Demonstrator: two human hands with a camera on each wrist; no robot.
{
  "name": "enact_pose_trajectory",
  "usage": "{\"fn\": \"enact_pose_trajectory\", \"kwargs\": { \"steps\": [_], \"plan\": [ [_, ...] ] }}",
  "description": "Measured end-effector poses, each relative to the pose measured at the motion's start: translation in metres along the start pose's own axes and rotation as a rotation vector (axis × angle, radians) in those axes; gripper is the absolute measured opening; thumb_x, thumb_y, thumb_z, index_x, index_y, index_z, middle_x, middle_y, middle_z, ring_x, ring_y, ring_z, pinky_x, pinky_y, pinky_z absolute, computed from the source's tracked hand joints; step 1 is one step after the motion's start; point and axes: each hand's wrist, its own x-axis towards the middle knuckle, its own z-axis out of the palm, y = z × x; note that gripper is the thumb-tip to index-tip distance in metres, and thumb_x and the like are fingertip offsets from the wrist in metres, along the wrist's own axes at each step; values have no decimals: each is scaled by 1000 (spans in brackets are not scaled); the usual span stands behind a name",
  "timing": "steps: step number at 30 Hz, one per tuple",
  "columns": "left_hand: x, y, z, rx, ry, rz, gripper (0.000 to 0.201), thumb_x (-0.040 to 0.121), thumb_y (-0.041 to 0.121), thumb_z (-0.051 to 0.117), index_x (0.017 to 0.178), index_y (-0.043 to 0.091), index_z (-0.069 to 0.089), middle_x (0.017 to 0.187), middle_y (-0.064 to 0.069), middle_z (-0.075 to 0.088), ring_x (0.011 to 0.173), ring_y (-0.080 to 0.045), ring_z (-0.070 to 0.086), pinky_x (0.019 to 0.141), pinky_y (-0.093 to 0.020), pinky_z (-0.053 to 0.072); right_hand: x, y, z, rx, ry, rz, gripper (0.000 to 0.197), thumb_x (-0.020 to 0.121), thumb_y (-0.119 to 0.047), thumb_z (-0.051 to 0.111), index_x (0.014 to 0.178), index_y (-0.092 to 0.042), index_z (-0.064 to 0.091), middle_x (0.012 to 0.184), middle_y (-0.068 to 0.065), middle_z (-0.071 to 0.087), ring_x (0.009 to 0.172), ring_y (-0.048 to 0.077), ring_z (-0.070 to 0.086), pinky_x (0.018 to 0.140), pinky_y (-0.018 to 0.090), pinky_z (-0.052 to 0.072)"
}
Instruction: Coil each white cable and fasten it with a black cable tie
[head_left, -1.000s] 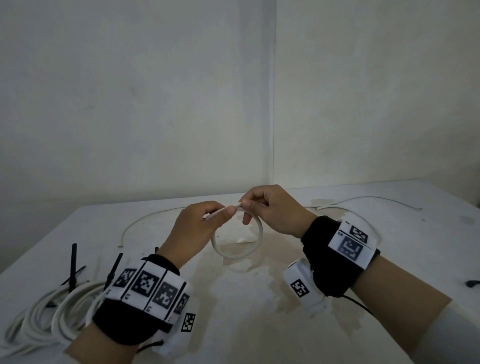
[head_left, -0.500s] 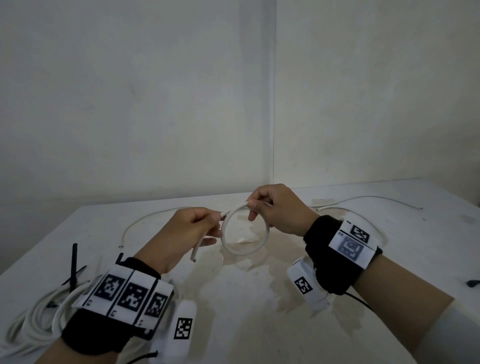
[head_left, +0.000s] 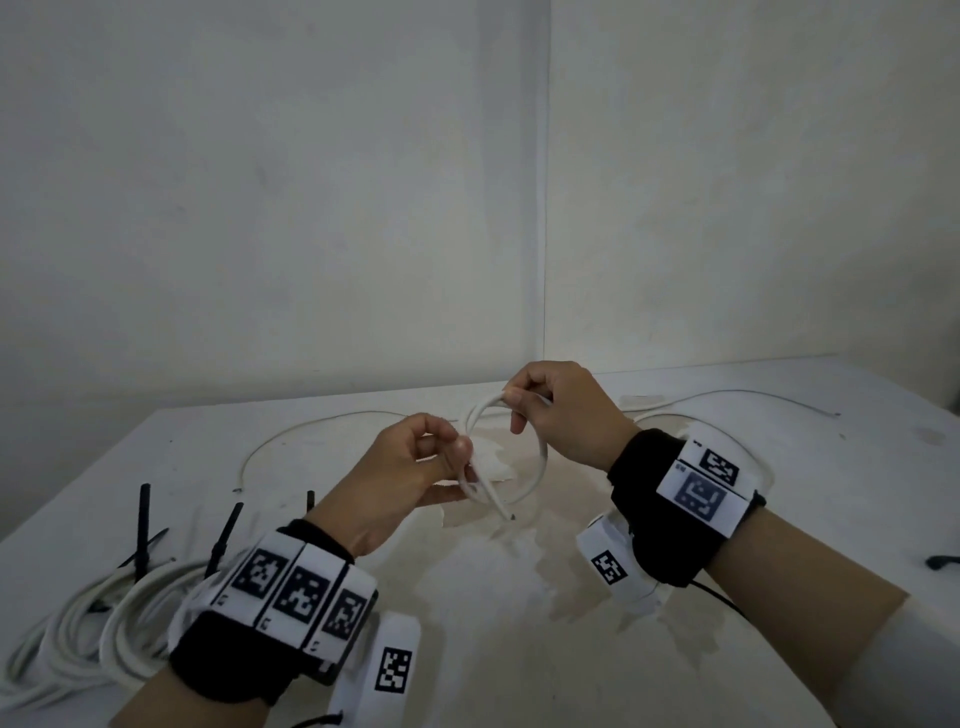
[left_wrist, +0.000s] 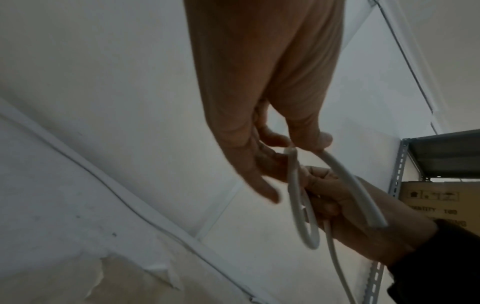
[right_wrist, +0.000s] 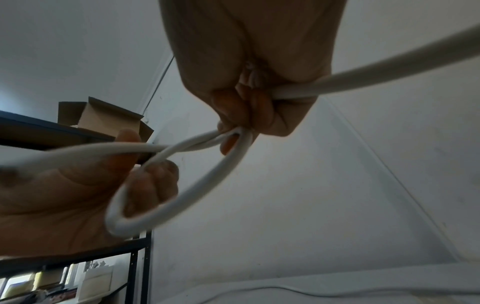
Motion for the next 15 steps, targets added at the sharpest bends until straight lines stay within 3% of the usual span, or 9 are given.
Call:
{"fn": "enact_pose_trajectory", "kwargs": {
  "steps": [2, 4, 9, 15],
  "plan": [
    [0, -2, 5, 19, 6, 0, 9, 88, 11, 55, 84, 3, 57, 58, -3, 51, 47, -6, 54, 57, -24, 57, -2, 1, 4, -12, -5, 9, 29, 91, -12, 53, 63, -21, 53, 53, -7, 58, 48, -6, 49, 51, 4, 36],
    [2, -2, 9, 126, 36, 34, 13, 88, 10, 57, 76, 5, 60, 56, -2, 46, 42, -5, 49, 54, -21, 55, -4, 3, 5, -12, -1, 17, 28, 91, -12, 53, 64, -20, 53, 53, -6, 57, 46, -5, 49, 50, 4, 36],
    [10, -9, 2, 359, 175, 158, 14, 84, 10, 66, 71, 7, 61, 60, -3, 53, 40, -7, 54, 51, -22, 55, -5, 1, 2, -2, -36, 41, 25, 91, -15, 53, 67, -18, 52, 53, -5, 58, 41, -3, 48, 47, 6, 34],
    [17, -21, -2, 571, 336, 302, 11, 86, 11, 63, 77, 7, 60, 59, -2, 56, 39, -7, 56, 44, -13, 46, -9, 0, 8, -20, -102, 68, 27, 92, -15, 53, 65, -17, 49, 46, -10, 55, 38, -4, 48, 43, 6, 32]
  ]
}}
